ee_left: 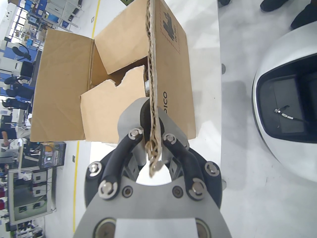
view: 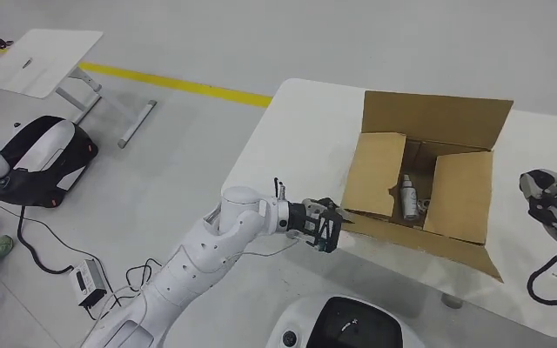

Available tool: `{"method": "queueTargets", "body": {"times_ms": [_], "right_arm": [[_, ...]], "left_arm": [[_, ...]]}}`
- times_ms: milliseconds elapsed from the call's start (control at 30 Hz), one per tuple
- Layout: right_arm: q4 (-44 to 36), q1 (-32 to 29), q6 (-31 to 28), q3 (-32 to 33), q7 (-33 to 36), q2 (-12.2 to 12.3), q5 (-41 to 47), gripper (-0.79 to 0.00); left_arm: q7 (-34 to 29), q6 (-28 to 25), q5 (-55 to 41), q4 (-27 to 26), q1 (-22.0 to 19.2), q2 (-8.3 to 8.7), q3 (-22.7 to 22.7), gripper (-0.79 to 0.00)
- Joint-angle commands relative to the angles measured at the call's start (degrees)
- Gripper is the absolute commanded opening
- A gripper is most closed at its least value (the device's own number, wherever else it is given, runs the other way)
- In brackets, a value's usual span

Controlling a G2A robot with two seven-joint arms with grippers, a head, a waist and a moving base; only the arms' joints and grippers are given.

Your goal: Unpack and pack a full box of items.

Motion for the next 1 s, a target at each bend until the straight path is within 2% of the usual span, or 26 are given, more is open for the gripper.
{"method": "queueTargets", "body": {"times_ms": [0, 167, 300, 433, 633, 800, 967], "right_arm": [[0.1, 0.0, 0.2, 0.3, 0.0, 0.1, 0.0, -0.785], [0.3, -0.1, 0.8, 0.9, 0.4, 0.2, 0.3, -0.785], [0.6, -0.4, 1.1, 1.1, 0.5, 0.3, 0.3, -0.785], [0.6, -0.6, 2.7, 1.7, 0.4, 0.4, 0.6, -0.785], [0.6, -0.7, 3.4, 2.6, 1.1, 0.6, 2.3, -0.785], [1.9, 1.1, 9.5, 2.0, 2.8, 0.5, 3.7, -0.785], [3.9, 7.2, 14.9, -0.5, 6.5, 0.4, 5.2, -0.785]], "left_arm": [[-1.3, 0.0, -2.6, 0.0, -0.8, -0.23, 0.1, 0.0], [-6.5, 1.9, -8.5, 0.4, -3.7, -1.15, 1.3, 0.0], [-13.7, 3.6, -13.8, 3.0, -6.6, -2.06, 2.2, 0.0], [-23.6, 6.5, -12.2, 4.1, -9.8, -2.95, 4.9, 0.0], [-28.9, 8.9, -12.2, 5.4, -13.3, -4.1, 8.1, 0.0], [-34.5, 10.4, -14.1, 7.9, -15.0, -5.19, 10.6, 0.0], [-38.5, 10.8, -16.8, 10.0, -16.2, -5.84, 11.1, 0.0]]}}
